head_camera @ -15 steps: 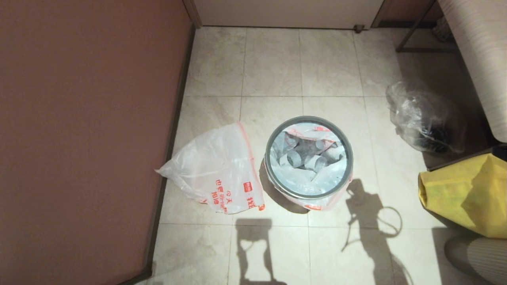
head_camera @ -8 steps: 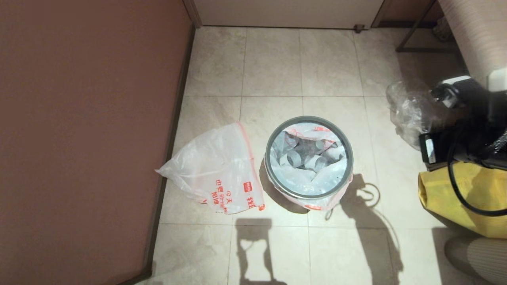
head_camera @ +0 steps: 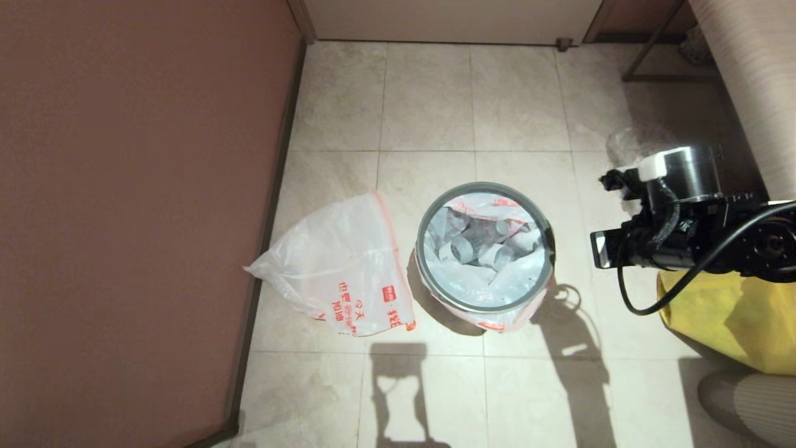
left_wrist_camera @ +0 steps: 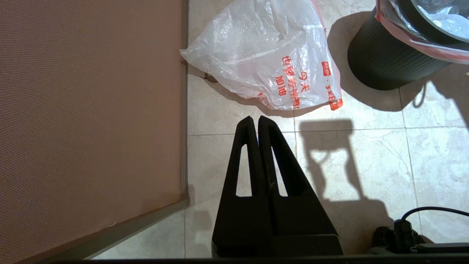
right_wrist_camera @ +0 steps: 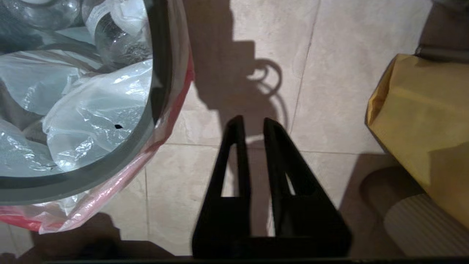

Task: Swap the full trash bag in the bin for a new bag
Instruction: Place the trash can ring on the floor

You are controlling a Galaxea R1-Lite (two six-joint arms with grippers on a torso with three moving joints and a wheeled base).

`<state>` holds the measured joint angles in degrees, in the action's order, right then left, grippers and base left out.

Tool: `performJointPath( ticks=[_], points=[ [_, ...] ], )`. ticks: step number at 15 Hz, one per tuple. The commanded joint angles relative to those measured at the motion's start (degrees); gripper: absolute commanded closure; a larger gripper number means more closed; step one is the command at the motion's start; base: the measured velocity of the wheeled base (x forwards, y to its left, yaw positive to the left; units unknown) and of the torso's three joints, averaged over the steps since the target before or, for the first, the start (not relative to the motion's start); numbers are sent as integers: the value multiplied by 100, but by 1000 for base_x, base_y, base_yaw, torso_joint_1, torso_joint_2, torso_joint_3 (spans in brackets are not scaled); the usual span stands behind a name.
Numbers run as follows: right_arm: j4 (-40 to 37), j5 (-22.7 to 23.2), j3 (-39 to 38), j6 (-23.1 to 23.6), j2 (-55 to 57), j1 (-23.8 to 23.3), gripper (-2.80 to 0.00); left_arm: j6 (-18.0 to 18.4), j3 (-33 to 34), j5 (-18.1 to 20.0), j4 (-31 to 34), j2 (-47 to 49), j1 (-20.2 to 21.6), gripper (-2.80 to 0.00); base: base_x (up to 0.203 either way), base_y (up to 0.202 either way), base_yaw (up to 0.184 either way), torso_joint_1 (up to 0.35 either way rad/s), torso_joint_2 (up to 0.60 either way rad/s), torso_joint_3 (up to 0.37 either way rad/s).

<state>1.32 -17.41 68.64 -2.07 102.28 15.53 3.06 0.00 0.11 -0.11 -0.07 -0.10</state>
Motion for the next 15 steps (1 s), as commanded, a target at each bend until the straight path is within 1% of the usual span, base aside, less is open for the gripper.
performJointPath(
  ticks=[1, 3, 6, 15],
  points=[
    [4, 8, 34, -16, 245, 94, -280, 2, 0, -2, -5, 7, 1, 0, 0, 0, 0, 0, 0, 0],
    [51, 10, 68, -44, 406, 259, -280, 2, 0, -2, 2, 7, 1, 0, 0, 0, 0, 0, 0, 0],
    [62, 10, 330, -60, 652, 434, -280, 2, 0, -2, -7, 7, 1, 0, 0, 0, 0, 0, 0, 0],
    [49, -37, 1251, -41, 1402, 529, -280, 2, 0, -2, -2, 7, 1, 0, 0, 0, 0, 0, 0, 0]
  ],
)
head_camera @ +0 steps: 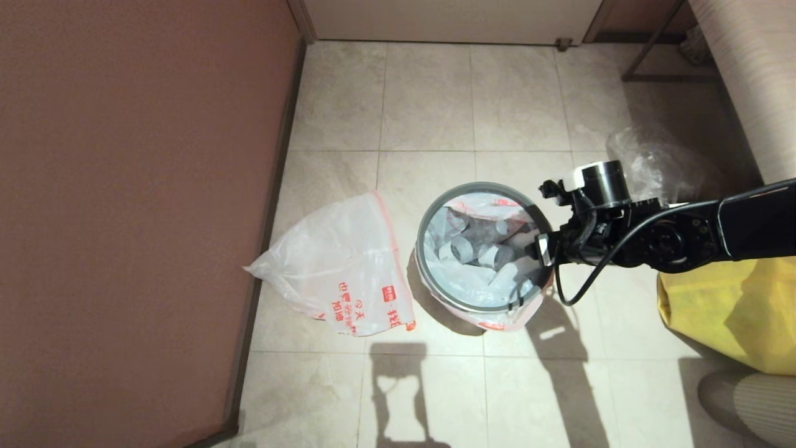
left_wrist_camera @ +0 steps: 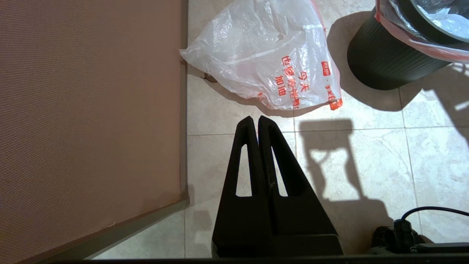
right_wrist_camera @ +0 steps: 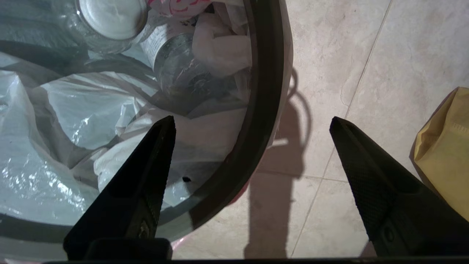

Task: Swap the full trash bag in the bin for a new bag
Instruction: Place the trash can ring on the floor

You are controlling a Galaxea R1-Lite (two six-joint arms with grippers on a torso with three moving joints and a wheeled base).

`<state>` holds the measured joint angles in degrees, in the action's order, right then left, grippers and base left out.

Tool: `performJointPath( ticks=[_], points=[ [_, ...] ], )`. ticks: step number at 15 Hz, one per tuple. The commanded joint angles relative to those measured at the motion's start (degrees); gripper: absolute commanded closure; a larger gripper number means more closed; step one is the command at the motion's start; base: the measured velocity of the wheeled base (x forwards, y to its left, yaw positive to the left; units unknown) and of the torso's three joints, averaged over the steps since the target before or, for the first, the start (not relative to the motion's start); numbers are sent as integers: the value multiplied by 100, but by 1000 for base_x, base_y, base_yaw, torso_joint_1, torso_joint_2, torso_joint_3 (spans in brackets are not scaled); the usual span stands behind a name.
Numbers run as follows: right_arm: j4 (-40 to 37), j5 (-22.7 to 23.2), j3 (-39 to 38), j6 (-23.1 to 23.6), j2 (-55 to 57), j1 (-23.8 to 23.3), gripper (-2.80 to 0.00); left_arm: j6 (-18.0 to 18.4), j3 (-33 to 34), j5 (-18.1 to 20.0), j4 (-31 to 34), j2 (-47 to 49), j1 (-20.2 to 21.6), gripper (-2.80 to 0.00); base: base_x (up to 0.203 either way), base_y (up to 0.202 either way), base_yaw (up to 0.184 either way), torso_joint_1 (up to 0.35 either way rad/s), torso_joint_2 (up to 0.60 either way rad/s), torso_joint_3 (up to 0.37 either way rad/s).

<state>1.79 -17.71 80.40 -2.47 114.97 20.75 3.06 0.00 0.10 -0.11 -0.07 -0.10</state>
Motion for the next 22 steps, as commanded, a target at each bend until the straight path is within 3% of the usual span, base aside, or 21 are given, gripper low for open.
performJointPath(
  ticks=[1, 2, 14, 22],
  points=[
    [-2, -19, 182, 1, 237, -4, -280, 2, 0, -1, -6, 7, 1, 0, 0, 0, 0, 0, 0, 0],
    [-3, -21, 266, 0, 293, -14, 0, 2, 0, -1, -6, 7, 1, 0, 0, 0, 0, 0, 0, 0],
    [-88, -267, 282, 9, -42, -18, 0, 2, 0, -1, -1, 7, 1, 0, 0, 0, 0, 0, 0, 0],
    [-596, -208, 283, -25, -640, 35, 0, 2, 0, -1, -7, 7, 1, 0, 0, 0, 0, 0, 0, 0]
  ],
)
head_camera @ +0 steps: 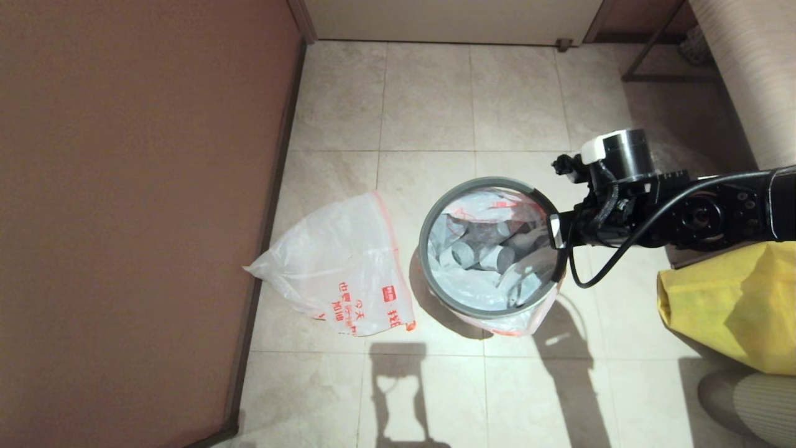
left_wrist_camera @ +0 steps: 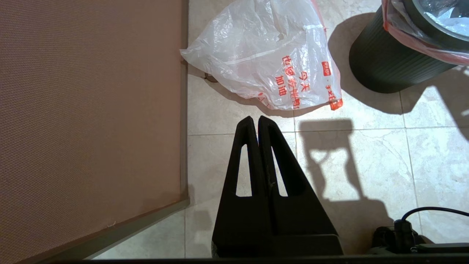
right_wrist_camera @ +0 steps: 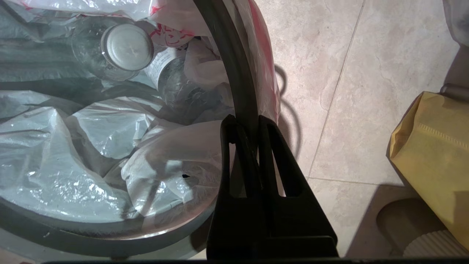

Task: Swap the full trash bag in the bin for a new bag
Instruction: Place the trash can ring on the floor

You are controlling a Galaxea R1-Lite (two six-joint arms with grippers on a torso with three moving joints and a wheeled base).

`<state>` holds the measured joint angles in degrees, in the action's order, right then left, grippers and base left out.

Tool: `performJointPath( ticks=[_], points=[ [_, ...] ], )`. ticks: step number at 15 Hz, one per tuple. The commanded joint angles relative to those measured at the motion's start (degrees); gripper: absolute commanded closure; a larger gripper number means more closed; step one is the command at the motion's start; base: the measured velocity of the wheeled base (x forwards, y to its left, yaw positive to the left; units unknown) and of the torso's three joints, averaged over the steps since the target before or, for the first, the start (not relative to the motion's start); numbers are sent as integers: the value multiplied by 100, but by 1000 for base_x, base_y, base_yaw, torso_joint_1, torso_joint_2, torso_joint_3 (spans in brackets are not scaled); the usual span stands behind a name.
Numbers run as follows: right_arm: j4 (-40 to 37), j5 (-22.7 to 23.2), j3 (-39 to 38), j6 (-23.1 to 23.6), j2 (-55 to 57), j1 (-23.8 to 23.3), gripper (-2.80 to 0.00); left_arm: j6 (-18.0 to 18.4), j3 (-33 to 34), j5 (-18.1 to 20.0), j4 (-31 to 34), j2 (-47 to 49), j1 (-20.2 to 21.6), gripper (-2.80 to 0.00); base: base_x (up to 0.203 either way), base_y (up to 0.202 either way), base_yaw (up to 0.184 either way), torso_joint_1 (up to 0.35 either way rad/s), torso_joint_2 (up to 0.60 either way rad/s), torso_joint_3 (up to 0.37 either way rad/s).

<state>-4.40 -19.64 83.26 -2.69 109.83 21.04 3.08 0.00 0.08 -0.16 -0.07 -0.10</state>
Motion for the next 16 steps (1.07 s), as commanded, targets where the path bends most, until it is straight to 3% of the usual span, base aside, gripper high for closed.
performJointPath(
  ticks=[1, 8, 11, 16],
  points=[
    [-90, 19, -3, -9, -237, 5, 0, 0, 0, 1, 5, 7, 1, 0, 0, 0, 0, 0, 0, 0],
    [-749, 305, 16, -639, -593, 280, 0, 0, 0, 1, -2, 7, 1, 0, 0, 0, 0, 0, 0, 0],
    [-1307, 827, 136, -963, -787, 273, 0, 0, 0, 1, 7, 7, 1, 0, 0, 0, 0, 0, 0, 0],
    [-1433, 830, 103, -997, -723, 103, 0, 0, 0, 1, 1, 7, 1, 0, 0, 0, 0, 0, 0, 0]
  ],
)
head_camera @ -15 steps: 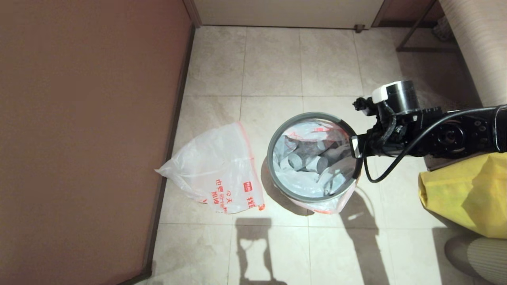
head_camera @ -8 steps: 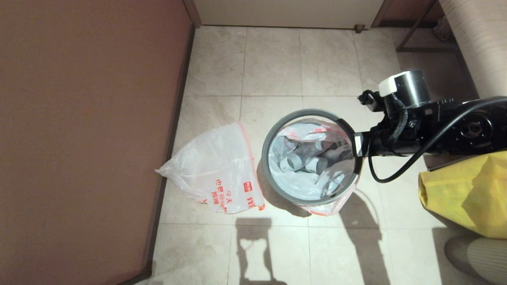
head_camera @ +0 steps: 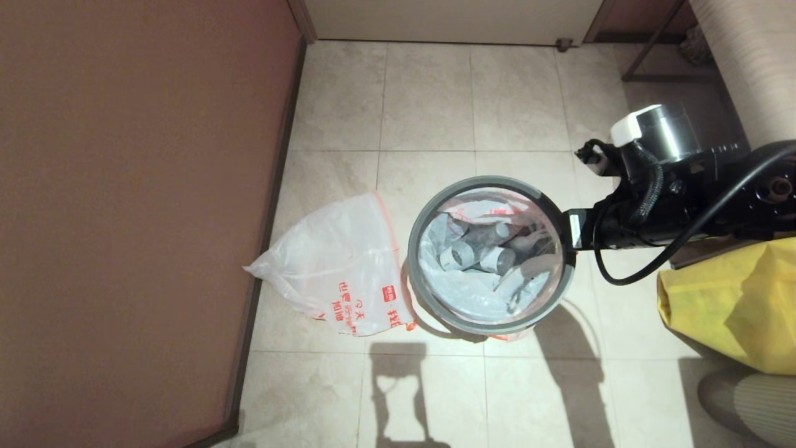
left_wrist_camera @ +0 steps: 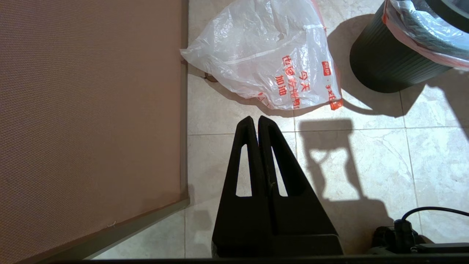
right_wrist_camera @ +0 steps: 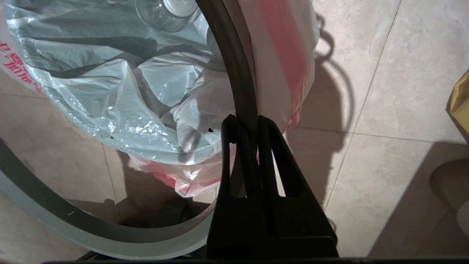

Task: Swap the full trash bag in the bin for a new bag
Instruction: Place the trash can ring on the floor

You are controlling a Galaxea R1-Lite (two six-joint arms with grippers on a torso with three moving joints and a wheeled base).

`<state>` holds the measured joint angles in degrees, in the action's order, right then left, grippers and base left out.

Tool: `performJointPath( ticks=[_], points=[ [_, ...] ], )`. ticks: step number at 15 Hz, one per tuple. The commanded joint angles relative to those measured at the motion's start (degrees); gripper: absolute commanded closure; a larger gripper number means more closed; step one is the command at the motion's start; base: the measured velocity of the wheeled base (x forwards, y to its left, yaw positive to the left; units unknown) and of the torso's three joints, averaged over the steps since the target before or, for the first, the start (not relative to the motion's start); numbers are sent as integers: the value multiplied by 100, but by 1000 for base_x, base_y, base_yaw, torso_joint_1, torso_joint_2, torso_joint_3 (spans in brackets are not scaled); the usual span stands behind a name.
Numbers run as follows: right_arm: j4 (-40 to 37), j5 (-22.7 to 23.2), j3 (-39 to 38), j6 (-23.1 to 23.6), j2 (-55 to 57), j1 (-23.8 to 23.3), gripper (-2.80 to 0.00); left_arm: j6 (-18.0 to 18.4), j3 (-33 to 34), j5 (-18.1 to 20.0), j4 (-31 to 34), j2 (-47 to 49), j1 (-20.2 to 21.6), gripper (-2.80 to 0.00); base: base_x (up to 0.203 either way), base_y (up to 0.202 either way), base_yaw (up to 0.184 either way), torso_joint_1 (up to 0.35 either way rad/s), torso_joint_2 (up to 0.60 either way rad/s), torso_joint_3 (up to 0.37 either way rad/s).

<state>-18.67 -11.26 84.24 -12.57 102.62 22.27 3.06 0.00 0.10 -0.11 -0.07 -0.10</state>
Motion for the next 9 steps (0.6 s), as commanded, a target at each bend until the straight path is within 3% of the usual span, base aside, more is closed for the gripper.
performJointPath(
  ticks=[1, 4, 8, 9],
  points=[
    [-13, -16, -3, 4, 5, -61, 0, 2, 0, -1, -5, 7, 1, 0, 0, 0, 0, 0, 0, 0],
    [6, -126, -15, -3, 269, -230, 0, 2, 0, -1, -3, 7, 1, 0, 0, 0, 0, 0, 0, 0],
    [36, -133, -41, -411, 625, -405, 0, 2, 0, -1, -7, 7, 1, 0, 0, 0, 0, 0, 0, 0],
    [46, -139, -15, -436, 640, -406, -280, 2, 0, -1, -7, 7, 1, 0, 0, 0, 0, 0, 0, 0]
  ],
)
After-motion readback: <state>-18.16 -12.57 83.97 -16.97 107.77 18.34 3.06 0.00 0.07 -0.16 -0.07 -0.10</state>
